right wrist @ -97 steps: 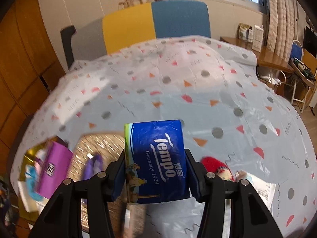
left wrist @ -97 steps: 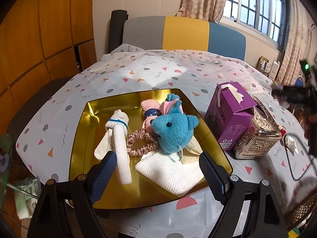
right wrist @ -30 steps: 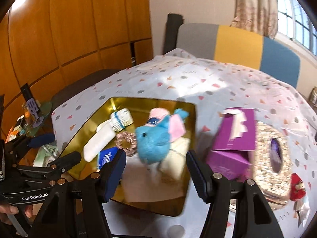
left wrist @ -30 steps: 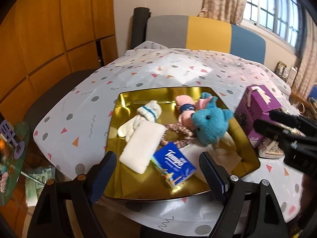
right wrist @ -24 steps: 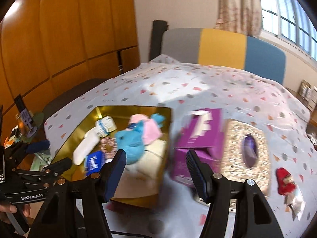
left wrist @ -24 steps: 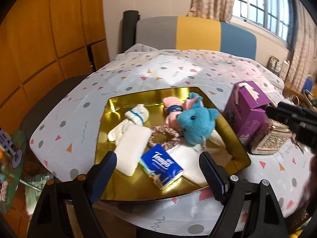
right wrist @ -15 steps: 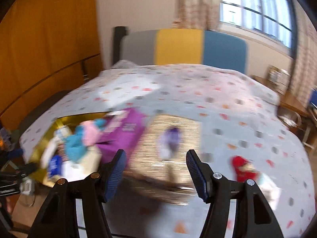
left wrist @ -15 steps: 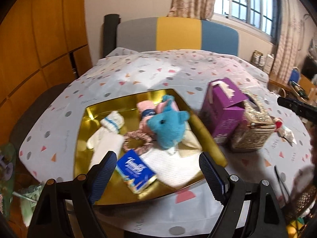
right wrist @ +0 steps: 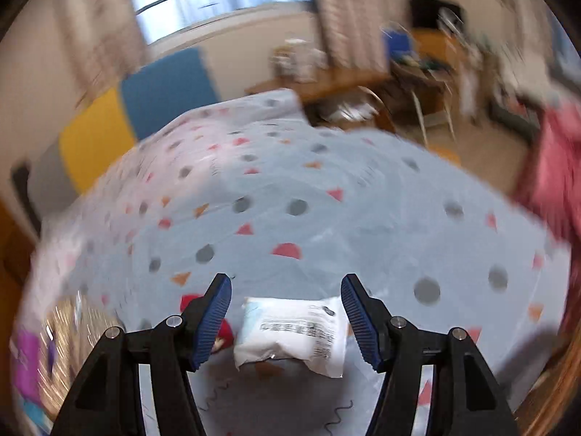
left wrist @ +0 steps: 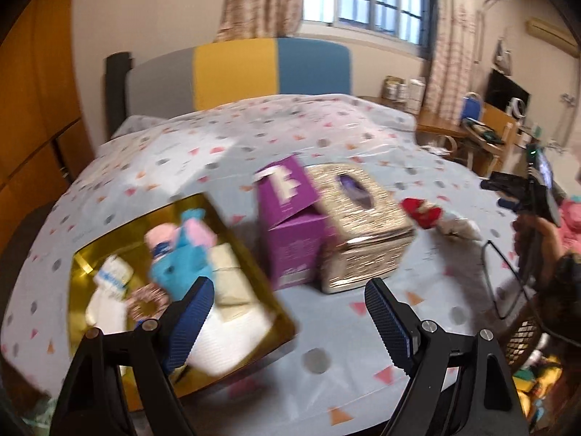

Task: Organize soft objects
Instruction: 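Move both tools over to the red sock and the wet-wipes pack, then grasp the red Christmas sock with the left tool while the right tool grasps the white wet-wipes pack, then carry the red sock over the gold tin with the left tool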

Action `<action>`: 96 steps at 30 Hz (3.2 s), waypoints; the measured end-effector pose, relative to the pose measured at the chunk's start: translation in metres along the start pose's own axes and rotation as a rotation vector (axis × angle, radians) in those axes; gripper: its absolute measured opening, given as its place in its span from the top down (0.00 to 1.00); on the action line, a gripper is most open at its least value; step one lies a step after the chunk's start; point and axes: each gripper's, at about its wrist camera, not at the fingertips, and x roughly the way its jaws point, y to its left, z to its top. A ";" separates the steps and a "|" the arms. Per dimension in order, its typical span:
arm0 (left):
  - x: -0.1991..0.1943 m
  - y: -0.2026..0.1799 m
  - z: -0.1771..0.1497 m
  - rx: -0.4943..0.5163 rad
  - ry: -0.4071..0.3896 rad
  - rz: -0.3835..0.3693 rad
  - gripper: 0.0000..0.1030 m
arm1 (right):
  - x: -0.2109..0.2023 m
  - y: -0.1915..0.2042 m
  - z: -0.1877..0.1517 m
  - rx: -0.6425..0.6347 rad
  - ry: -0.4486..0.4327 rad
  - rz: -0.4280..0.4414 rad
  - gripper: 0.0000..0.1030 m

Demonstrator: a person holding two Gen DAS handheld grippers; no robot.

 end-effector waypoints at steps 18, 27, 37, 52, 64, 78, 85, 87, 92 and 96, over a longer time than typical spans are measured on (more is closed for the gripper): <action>0.060 -0.159 0.088 0.245 0.044 -0.254 0.26 | -0.006 -0.028 0.002 0.195 -0.025 0.061 0.38; 0.157 -0.223 0.114 0.237 0.220 -0.291 0.42 | -0.014 -0.040 0.003 0.264 -0.052 0.126 0.38; 0.282 -0.249 0.118 0.074 0.409 -0.221 0.41 | -0.009 -0.038 0.003 0.270 -0.029 0.183 0.37; 0.301 -0.234 0.085 0.081 0.421 -0.159 0.77 | 0.013 -0.026 0.010 0.223 0.133 0.328 0.37; 0.260 -0.233 0.056 0.155 0.419 -0.227 0.77 | 0.069 0.050 0.016 -0.720 0.578 0.269 0.28; 0.199 -0.219 0.108 0.129 0.248 -0.256 0.77 | 0.125 0.070 -0.011 -0.861 0.590 0.173 0.24; 0.165 -0.174 0.136 0.038 0.177 -0.224 0.77 | 0.128 0.074 -0.018 -0.817 0.545 0.106 0.38; 0.150 -0.159 0.142 0.029 0.142 -0.208 0.77 | 0.128 0.078 -0.020 -0.784 0.549 0.080 0.38; 0.115 -0.122 0.150 -0.004 0.062 -0.164 0.77 | 0.134 0.082 -0.014 -0.658 0.567 0.050 0.38; 0.089 -0.093 0.151 -0.020 -0.003 -0.111 0.77 | 0.136 0.088 -0.015 -0.593 0.549 0.026 0.38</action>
